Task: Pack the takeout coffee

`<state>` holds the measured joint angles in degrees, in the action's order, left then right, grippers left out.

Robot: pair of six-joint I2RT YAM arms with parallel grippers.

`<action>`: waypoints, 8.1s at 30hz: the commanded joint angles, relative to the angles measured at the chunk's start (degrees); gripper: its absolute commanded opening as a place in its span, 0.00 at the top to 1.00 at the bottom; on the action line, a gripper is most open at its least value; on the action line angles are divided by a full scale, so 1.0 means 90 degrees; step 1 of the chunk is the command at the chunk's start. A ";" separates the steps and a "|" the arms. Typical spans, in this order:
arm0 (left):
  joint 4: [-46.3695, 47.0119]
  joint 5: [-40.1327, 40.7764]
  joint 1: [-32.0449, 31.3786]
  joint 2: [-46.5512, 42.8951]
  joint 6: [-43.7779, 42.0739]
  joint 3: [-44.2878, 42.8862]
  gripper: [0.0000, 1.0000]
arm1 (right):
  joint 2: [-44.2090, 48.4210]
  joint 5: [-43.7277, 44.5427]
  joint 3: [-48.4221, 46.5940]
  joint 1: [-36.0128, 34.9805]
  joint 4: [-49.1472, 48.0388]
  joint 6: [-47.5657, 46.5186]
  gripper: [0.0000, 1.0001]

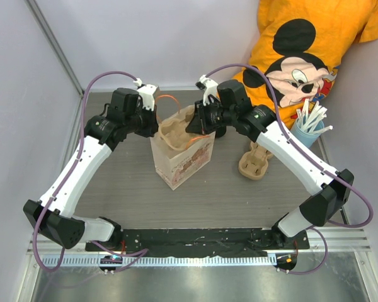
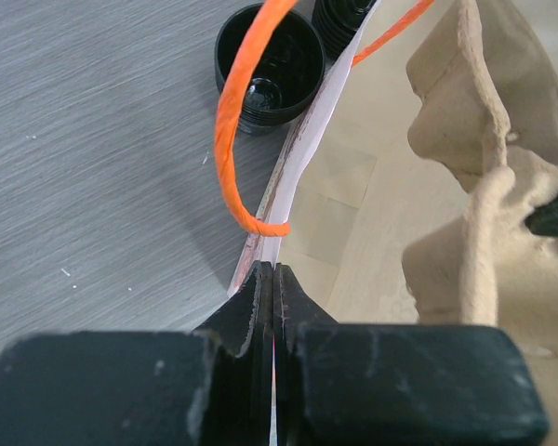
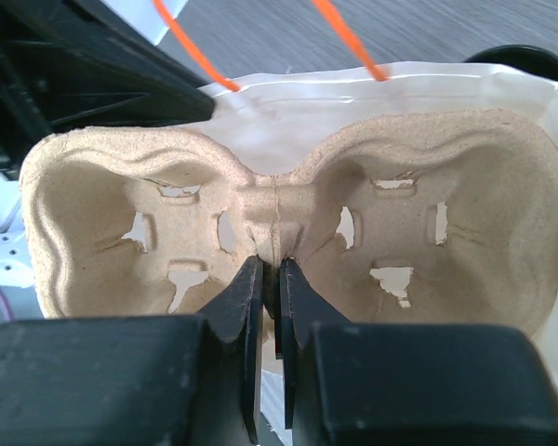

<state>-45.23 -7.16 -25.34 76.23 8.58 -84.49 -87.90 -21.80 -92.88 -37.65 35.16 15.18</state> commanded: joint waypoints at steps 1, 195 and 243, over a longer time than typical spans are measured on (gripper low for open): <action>0.0299 -0.0210 0.0042 -0.0081 0.0004 -0.0046 1.00 | -0.0057 0.0450 -0.0080 0.0013 -0.0049 -0.0183 0.99; 0.0426 0.0278 0.0082 0.0124 0.0404 -0.0095 1.00 | -0.1982 0.1954 -0.0696 -0.1334 0.1377 -0.2009 0.75; 0.0417 0.0248 0.0081 0.0095 0.0365 -0.0134 0.99 | -0.1601 0.1798 -0.1545 -0.1334 0.1952 -0.2311 0.01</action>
<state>-44.36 -4.40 -24.99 78.15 12.01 -84.49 -106.50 -4.21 -103.39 -49.39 51.46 -4.32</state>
